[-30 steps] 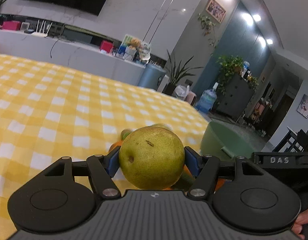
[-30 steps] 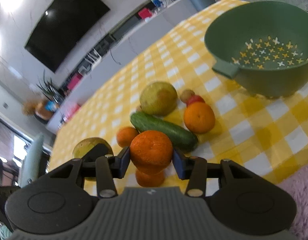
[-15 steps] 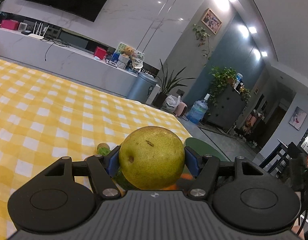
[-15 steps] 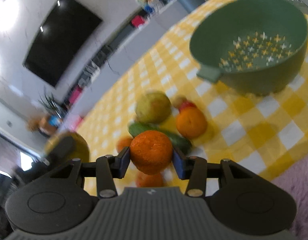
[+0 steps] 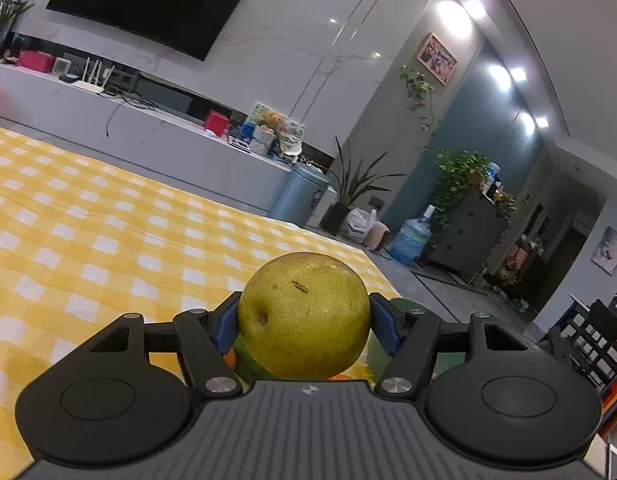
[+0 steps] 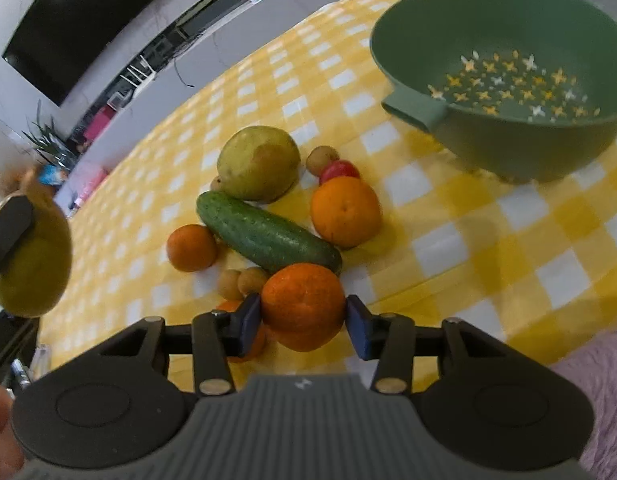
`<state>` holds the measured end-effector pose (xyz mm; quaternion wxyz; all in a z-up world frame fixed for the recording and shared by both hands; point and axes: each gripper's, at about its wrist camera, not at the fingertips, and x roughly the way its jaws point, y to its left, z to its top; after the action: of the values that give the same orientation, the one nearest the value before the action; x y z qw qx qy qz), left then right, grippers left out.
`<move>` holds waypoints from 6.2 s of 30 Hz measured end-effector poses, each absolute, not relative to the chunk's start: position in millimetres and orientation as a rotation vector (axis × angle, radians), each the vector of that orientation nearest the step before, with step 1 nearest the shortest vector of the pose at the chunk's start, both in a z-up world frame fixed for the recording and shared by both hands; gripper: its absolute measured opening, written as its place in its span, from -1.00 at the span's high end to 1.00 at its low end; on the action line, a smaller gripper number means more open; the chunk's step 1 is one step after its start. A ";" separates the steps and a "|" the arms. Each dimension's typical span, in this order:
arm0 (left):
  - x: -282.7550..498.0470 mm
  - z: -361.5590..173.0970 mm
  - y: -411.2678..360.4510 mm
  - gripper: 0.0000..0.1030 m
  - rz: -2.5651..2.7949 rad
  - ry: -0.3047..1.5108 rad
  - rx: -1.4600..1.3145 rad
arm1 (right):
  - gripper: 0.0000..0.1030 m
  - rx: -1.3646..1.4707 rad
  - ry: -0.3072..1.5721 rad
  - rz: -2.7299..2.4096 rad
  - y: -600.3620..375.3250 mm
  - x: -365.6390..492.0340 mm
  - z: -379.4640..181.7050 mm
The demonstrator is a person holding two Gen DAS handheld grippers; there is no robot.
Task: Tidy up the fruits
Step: 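Lift the green pear with the left gripper while the right gripper moves toward the yellow pear, then grasp the yellow pear with the right gripper while the left gripper holds the green pear, then lower the green pear into the green colander and open the left gripper while the right carries its pear, then lower the yellow pear into the green colander and open the right gripper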
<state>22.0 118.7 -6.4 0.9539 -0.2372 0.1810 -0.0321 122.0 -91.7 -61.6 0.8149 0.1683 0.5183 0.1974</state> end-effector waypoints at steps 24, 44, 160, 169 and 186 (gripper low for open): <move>18.3 -25.1 140.8 -0.47 -0.010 0.415 -0.532 | -0.36 0.163 0.960 0.507 -64.2 159.2 5.9; 21.8 -36.6 150.1 -0.47 0.020 0.443 -0.530 | -0.45 -0.076 1.107 0.475 19.5 253.5 -62.5; 150.0 -24.7 35.4 -0.68 -0.003 0.640 -0.269 | -0.38 0.128 0.884 -0.112 -186.2 239.4 -54.4; 137.1 -17.4 41.4 -0.69 -0.055 0.596 -0.273 | -0.38 0.252 0.822 -0.100 -202.6 231.4 -42.6; 99.4 -2.1 71.7 -0.69 0.040 0.686 -0.295 | -0.49 0.588 0.628 0.245 -210.5 199.8 -0.4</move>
<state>99.4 71.7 -2.1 0.9308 -0.1442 0.3352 0.0195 199.8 -210.5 -0.4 0.9017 0.2841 0.3036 0.1186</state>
